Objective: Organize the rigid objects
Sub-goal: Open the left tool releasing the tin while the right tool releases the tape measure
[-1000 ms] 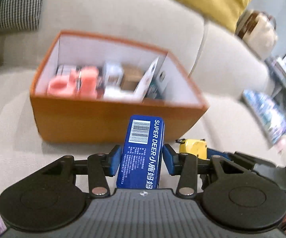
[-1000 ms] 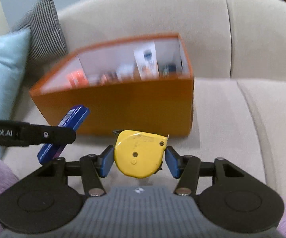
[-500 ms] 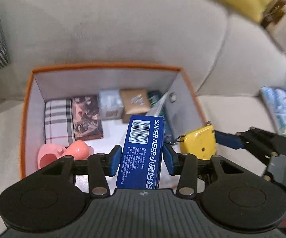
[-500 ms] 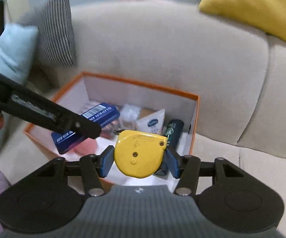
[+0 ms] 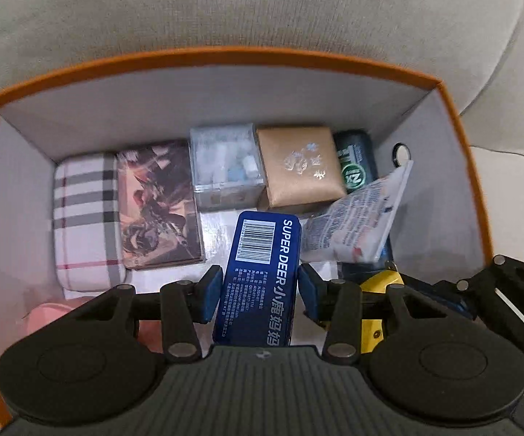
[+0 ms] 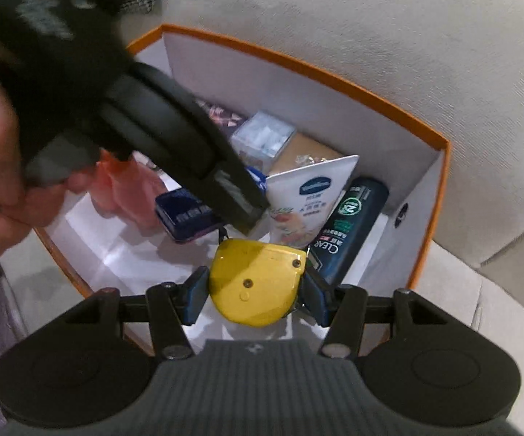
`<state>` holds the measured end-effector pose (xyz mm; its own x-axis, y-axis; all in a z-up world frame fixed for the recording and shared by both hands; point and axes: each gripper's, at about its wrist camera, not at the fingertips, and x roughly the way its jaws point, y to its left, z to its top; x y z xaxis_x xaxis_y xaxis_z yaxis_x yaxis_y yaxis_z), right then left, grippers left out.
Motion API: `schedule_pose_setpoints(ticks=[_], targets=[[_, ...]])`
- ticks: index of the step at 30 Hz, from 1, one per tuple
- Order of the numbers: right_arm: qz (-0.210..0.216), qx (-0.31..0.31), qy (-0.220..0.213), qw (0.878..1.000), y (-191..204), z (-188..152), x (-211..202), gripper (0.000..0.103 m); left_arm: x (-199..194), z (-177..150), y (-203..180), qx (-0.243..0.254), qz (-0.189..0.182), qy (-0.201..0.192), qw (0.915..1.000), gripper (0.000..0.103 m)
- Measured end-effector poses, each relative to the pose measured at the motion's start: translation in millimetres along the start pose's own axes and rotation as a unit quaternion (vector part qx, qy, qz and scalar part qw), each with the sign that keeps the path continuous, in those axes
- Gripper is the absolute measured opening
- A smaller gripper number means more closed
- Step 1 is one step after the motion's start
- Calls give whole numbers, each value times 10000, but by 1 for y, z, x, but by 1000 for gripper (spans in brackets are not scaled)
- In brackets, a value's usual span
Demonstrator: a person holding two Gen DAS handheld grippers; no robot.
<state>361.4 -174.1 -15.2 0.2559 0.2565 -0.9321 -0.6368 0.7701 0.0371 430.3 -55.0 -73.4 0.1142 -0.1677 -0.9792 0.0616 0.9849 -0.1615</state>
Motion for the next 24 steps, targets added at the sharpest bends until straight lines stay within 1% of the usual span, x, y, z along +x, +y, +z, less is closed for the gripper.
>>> schedule_pose_setpoints(ticks=[5, 9, 13, 15, 19, 22, 24], targets=[[150, 73, 154, 9997, -1, 5, 10, 57, 12, 5, -1, -71, 349, 105, 9993, 52], [132, 101, 210, 9996, 1, 5, 14, 57, 21, 5, 2, -85, 333, 254, 9991, 53], [131, 128, 239, 9995, 2, 5, 15, 57, 21, 2, 5, 5, 376, 225, 9990, 53], [133, 142, 253, 9995, 2, 5, 16, 57, 18, 1, 7, 37, 278, 226, 9994, 56], [222, 252, 397, 9986, 0, 7, 20, 57, -2, -6, 13, 256, 196, -33, 9995, 56], [293, 399, 570, 9971, -1, 10, 22, 57, -28, -14, 16, 507, 60, -451, 9977, 56], [359, 486, 679, 9959, -2, 12, 23, 57, -46, -20, 23, 651, -39, -789, 9947, 56]])
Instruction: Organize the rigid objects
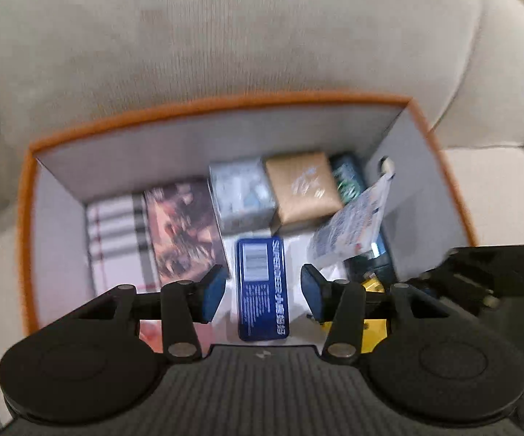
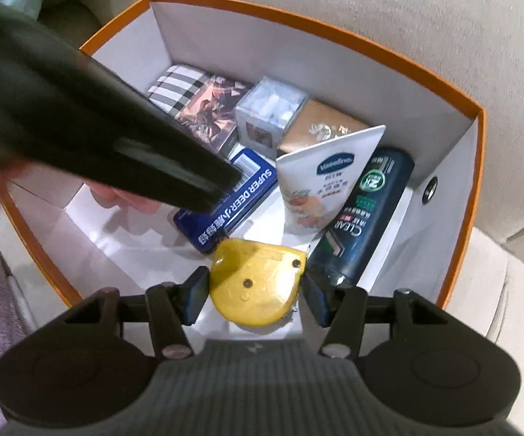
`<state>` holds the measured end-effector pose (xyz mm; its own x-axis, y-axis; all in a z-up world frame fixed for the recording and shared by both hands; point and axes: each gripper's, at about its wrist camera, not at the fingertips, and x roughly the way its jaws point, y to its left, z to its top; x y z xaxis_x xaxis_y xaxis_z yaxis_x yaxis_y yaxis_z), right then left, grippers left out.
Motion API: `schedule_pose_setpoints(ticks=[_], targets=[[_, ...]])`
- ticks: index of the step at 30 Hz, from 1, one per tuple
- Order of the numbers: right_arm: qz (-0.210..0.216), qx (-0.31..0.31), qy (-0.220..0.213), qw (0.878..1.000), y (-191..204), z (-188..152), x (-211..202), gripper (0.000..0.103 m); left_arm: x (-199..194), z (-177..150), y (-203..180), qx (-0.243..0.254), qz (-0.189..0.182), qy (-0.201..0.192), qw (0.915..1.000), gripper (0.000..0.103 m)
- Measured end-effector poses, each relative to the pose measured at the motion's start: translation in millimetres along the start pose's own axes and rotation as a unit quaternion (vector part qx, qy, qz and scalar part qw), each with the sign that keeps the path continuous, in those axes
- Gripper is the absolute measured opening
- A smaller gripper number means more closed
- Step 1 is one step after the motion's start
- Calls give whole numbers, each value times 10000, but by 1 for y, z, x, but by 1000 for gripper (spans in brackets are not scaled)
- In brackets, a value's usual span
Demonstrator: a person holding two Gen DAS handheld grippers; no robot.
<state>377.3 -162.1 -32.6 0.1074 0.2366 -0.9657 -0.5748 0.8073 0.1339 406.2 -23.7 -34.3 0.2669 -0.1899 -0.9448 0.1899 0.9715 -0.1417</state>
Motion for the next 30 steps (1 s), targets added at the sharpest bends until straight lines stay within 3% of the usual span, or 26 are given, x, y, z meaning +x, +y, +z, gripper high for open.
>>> schedule_pose_setpoints(ticks=[5, 9, 17, 22, 25, 27, 30], targets=[[-1, 242, 375, 9990, 1, 8, 14, 58, -33, -16, 6, 222, 56, -590, 9980, 56], [-63, 404, 574, 9975, -1, 10, 24, 58, -46, -22, 13, 195, -56, -705, 9973, 56], [-188, 469, 375, 9980, 6, 10, 5, 62, -72, -35, 14, 338, -12, -1058, 9938, 57], [-411, 456, -478, 9970, 19, -3, -53, 65, -116, -60, 15, 496, 135, -1814, 9821, 62], [-602, 438, -1239, 9895, 33, -21, -94, 72, -148, -82, 14, 550, 398, -2469, 9667, 72], [-675, 524, -1749, 9809, 43, -36, -121, 86, -166, -96, 13, 478, 560, -2871, 9551, 79], [-888, 657, -2353, 9656, 60, -62, -153, 89, -188, -118, 14, 353, 549, -3422, 9374, 85]])
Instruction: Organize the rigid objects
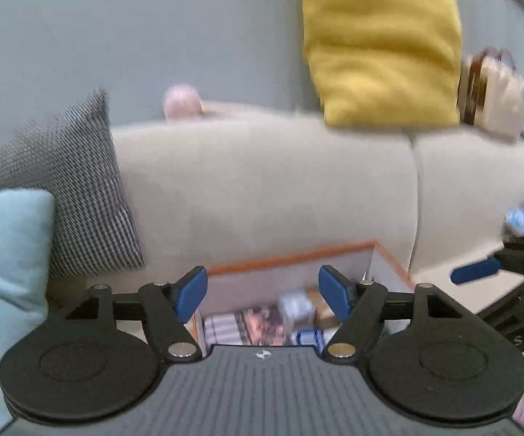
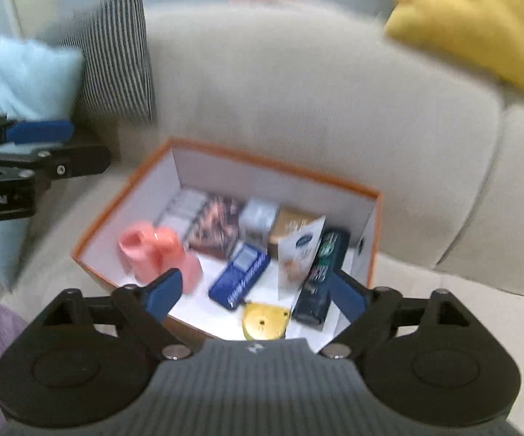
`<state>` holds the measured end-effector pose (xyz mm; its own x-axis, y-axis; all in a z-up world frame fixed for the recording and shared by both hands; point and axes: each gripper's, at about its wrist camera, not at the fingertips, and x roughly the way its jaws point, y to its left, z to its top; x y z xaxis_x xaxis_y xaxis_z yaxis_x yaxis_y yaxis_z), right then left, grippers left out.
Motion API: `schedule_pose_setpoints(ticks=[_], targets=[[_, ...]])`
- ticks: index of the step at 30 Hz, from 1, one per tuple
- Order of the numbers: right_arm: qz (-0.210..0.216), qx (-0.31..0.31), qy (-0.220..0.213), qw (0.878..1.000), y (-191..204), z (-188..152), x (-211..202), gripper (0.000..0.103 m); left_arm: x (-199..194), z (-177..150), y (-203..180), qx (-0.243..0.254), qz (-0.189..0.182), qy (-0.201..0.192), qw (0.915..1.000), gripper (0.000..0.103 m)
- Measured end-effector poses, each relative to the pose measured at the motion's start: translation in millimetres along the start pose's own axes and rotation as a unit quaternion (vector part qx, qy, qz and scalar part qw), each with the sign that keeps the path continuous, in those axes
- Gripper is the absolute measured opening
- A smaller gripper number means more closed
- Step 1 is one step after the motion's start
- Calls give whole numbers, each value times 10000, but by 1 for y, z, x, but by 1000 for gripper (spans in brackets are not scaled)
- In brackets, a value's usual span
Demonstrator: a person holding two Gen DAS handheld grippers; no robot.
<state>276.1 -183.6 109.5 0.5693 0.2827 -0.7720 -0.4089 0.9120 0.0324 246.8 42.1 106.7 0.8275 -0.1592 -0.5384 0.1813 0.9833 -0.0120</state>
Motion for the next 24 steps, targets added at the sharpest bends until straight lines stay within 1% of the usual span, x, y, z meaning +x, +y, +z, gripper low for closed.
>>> schedule_pose_setpoints(ticks=[2, 3, 5, 6, 7, 8, 10, 12, 15, 17, 19, 24], targets=[[-227, 47, -378, 9990, 8, -9, -24, 91, -19, -2, 2, -181, 117, -228, 9995, 92], [-333, 98, -586, 9977, 12, -15, -37, 93, -28, -5, 2, -219, 195, -320, 9991, 92], [-427, 251, -939, 9943, 18, -25, -58, 93, -45, -10, -3, -144, 397, -452, 9981, 97], [-430, 331, -1088, 9926, 21, -31, -69, 94, -54, -12, -6, -120, 518, -490, 9974, 97], [-462, 407, -1197, 9909, 25, -36, -78, 95, -62, -15, -10, -111, 624, -571, 9964, 98], [-535, 465, -1264, 9894, 30, -42, -85, 95, -70, -19, -13, -117, 711, -657, 9952, 103], [-687, 583, -1340, 9869, 40, -50, -94, 95, -83, -24, -20, -182, 834, -723, 9937, 103], [-734, 714, -1407, 9847, 48, -60, -104, 95, -92, -30, -24, -273, 860, -766, 9930, 103], [-790, 917, -1587, 9799, 57, -78, -112, 95, -102, -42, -26, -412, 805, -625, 9939, 103], [-883, 971, -1667, 9772, 63, -87, -114, 95, -103, -52, -27, -555, 771, -444, 9945, 103], [-912, 895, -1659, 9778, 68, -95, -114, 95, -104, -62, -28, -570, 681, -243, 9958, 103], [-976, 972, -1607, 9773, 71, -110, -114, 95, -104, -81, -36, -626, 716, 97, 9954, 103]])
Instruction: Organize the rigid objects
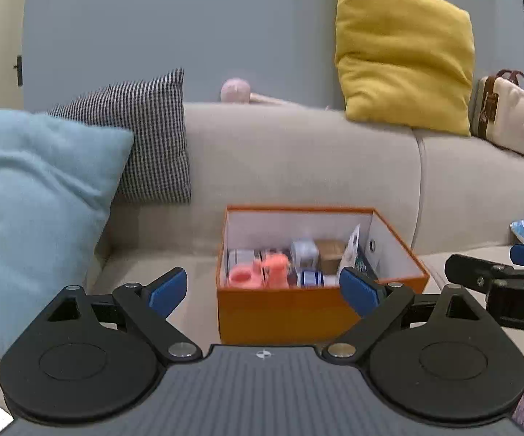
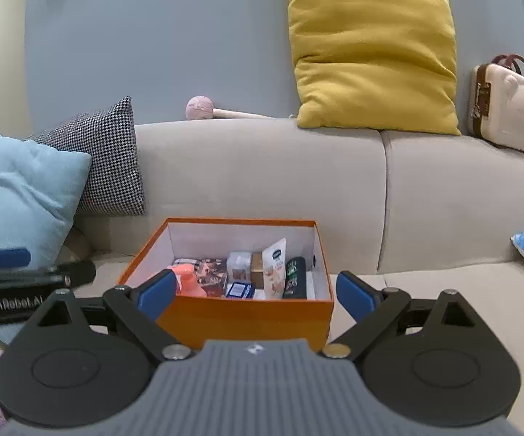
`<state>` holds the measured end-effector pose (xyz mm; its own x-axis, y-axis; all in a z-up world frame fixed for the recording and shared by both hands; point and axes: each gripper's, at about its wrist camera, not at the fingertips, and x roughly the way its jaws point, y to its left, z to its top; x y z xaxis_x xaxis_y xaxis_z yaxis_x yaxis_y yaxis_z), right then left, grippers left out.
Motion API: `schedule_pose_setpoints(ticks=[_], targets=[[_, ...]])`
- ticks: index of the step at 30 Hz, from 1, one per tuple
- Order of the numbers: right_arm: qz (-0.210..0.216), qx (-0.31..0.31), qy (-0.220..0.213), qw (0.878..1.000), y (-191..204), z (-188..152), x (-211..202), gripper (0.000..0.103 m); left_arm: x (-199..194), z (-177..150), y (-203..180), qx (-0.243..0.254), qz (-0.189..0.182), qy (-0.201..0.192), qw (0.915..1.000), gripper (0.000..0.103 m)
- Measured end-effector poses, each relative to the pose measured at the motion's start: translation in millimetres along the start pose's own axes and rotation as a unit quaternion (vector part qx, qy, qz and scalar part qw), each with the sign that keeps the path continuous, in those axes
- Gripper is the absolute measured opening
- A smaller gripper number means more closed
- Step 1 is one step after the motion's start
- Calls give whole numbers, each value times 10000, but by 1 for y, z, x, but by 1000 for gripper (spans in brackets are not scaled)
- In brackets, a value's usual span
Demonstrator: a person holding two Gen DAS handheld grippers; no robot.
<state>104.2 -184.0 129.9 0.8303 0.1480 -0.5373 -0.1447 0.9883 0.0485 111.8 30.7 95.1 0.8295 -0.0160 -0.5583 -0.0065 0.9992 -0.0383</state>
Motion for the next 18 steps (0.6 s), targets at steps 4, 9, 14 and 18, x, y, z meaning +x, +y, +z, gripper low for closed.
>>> schedule_pose_setpoints(ticks=[4, 9, 14, 18], targets=[[26, 98, 94, 9999, -2, -10, -2, 95, -3, -9, 0, -27, 62, 100, 9999, 103], [-60, 14, 125, 9999, -2, -23, -5, 95, -9, -18, -5, 163, 219, 44, 9996, 103], [-52, 65, 220, 9997, -4, -31, -6, 95, -10, -22, -8, 180, 178, 81, 9996, 103], [-49, 62, 224, 9997, -3, -32, -7, 95, -11, -24, -9, 155, 126, 100, 9998, 103]])
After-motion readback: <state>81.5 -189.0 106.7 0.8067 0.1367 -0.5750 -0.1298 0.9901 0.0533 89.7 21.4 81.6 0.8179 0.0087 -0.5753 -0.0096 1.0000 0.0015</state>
